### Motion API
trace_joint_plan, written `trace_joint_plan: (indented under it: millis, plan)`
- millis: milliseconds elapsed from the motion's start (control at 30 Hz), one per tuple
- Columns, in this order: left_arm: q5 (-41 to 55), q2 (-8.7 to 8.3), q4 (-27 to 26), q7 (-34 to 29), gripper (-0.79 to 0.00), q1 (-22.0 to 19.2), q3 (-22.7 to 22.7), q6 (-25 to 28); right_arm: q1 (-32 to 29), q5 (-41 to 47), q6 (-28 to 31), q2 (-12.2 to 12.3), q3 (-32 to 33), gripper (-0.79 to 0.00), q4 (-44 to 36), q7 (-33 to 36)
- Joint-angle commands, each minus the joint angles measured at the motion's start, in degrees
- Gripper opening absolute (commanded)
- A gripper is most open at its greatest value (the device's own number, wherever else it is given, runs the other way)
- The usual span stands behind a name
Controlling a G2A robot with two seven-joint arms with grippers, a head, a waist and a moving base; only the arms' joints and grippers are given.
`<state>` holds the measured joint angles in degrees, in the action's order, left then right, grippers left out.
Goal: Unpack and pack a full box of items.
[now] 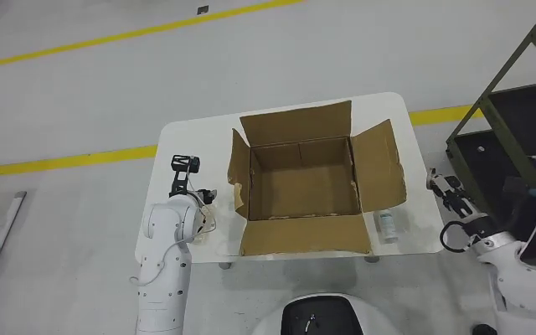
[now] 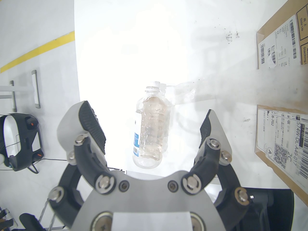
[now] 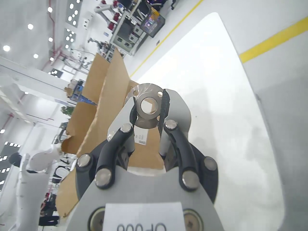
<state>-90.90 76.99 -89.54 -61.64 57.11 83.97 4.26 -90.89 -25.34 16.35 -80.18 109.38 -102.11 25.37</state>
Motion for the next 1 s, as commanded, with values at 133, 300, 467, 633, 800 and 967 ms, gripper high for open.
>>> trace_joint_plan:
  millis: [133, 300, 467, 633, 800, 967]
  plan:
    - [0.0, 0.0, 0.0, 0.0, 0.0, 0.0, 0.0, 0.0, -0.9, -8.4, -6.6, 0.5, -1.7, -0.785, -1.0, 1.6]
    - [0.0, 0.0, 0.0, 0.0, 0.0, 0.0, 0.0, 0.0, -1.1, -13.5, -11.2, 0.8, -3.0, -0.785, -1.1, 2.8]
    - [0.0, 0.0, 0.0, 0.0, 0.0, 0.0, 0.0, 0.0, -0.2, -18.5, -14.6, 1.2, -4.9, -0.785, -0.1, 5.4]
    - [0.0, 0.0, 0.0, 0.0, 0.0, 0.0, 0.0, 0.0, 1.2, -23.2, -17.1, 1.6, -6.7, -0.785, 0.8, 8.2]
    - [0.0, 0.0, 0.0, 0.0, 0.0, 0.0, 0.0, 0.0, 2.8, -28.6, -17.8, 2.0, -9.0, -0.785, 1.7, 9.4]
    - [0.0, 0.0, 0.0, 0.0, 0.0, 0.0, 0.0, 0.0, 4.2, -30.7, -18.2, 2.3, -10.7, -0.785, 3.0, 10.3]
